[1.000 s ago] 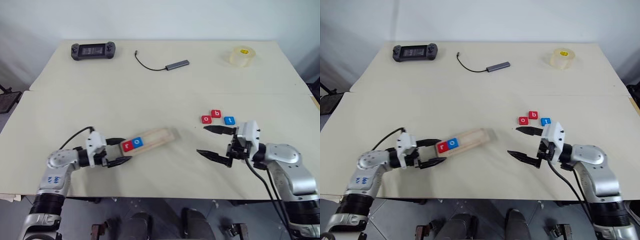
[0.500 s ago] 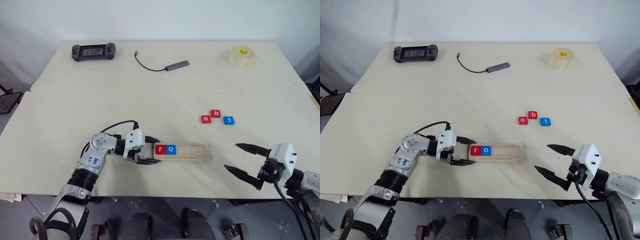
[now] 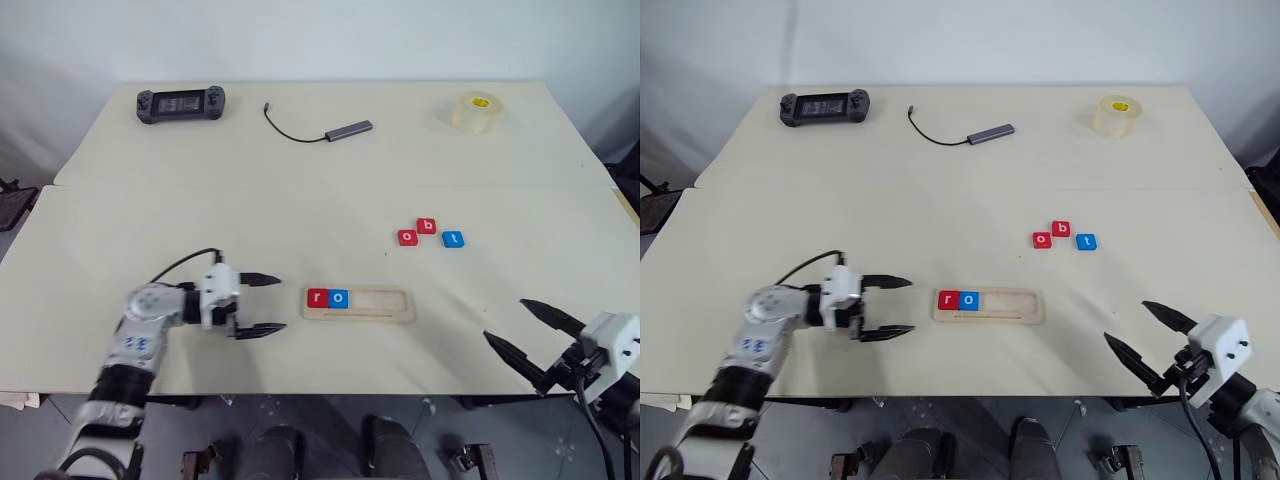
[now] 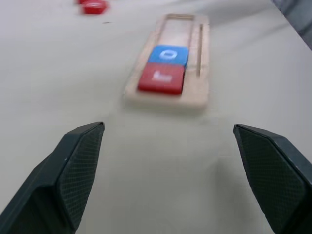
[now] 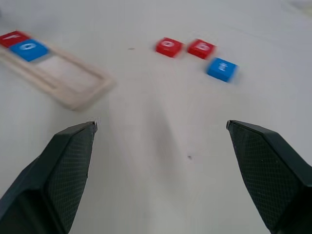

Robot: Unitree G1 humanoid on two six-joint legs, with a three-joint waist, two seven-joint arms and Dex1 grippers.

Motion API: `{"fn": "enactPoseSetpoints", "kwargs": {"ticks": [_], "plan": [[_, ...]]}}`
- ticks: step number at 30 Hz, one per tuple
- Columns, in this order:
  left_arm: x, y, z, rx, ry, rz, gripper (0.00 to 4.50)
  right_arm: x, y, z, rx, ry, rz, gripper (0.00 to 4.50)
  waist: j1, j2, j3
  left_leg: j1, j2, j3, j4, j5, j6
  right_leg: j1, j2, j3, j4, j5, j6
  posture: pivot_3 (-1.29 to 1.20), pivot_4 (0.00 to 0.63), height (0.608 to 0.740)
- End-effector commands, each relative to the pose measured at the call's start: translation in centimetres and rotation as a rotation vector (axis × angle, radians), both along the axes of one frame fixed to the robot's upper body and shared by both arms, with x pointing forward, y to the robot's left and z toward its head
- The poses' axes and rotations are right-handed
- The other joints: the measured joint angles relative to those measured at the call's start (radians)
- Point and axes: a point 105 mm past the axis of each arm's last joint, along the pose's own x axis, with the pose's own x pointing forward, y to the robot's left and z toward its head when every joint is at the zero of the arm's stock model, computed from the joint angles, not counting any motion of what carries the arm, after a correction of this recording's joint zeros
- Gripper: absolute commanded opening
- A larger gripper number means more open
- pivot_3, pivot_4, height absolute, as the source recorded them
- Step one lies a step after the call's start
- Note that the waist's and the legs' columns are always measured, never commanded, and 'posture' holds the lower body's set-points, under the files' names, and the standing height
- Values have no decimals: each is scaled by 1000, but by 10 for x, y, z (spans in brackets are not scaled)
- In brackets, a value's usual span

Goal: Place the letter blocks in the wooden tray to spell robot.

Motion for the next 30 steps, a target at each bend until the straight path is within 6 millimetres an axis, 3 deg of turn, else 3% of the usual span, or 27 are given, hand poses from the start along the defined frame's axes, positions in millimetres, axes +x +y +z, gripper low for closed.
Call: {"fn": "enactPoseSetpoints", "kwargs": {"ticks": [1,6,10,13,17,22,30], "plan": [[-11,7,20,-59,-24,29,4486,4,-3,10,-3,-56,-18,4500,3,0,0,0,0,0,0,0,0,1,0,0,0,0,0,0,150,740],[-24,8,26,-97,-10,76,4486,37,11,23,26,-62,-24,4500,0,0,0,1,0,-1,0,0,0,1,-1,2,-1,0,0,0,150,740],[-31,-4,48,-164,-122,106,4486,95,34,45,14,70,-30,4500,-19,1,0,0,0,2,0,1,0,-1,-2,3,0,1,-1,0,150,740],[-32,-2,45,-166,-118,156,4486,121,46,61,7,118,-35,4500,-19,1,0,-1,4,-3,0,1,-4,-1,-2,2,0,-1,-4,0,150,740],[-41,0,36,-151,-86,188,4486,151,58,64,-77,244,-74,4500,-22,1,0,-2,5,-3,-2,0,-5,-3,0,1,4,-2,-7,0,150,740],[-47,3,31,-155,-78,234,4486,170,66,66,-102,314,-112,4500,-21,1,0,-4,2,-3,-2,-1,-2,-4,0,-1,3,-2,-6,0,150,740],[-48,4,25,-146,-77,264,4486,169,71,63,-123,345,-118,4500,-21,1,0,-4,1,-3,-2,-1,-2,-4,0,-4,3,-1,-5,0,150,740]]}}
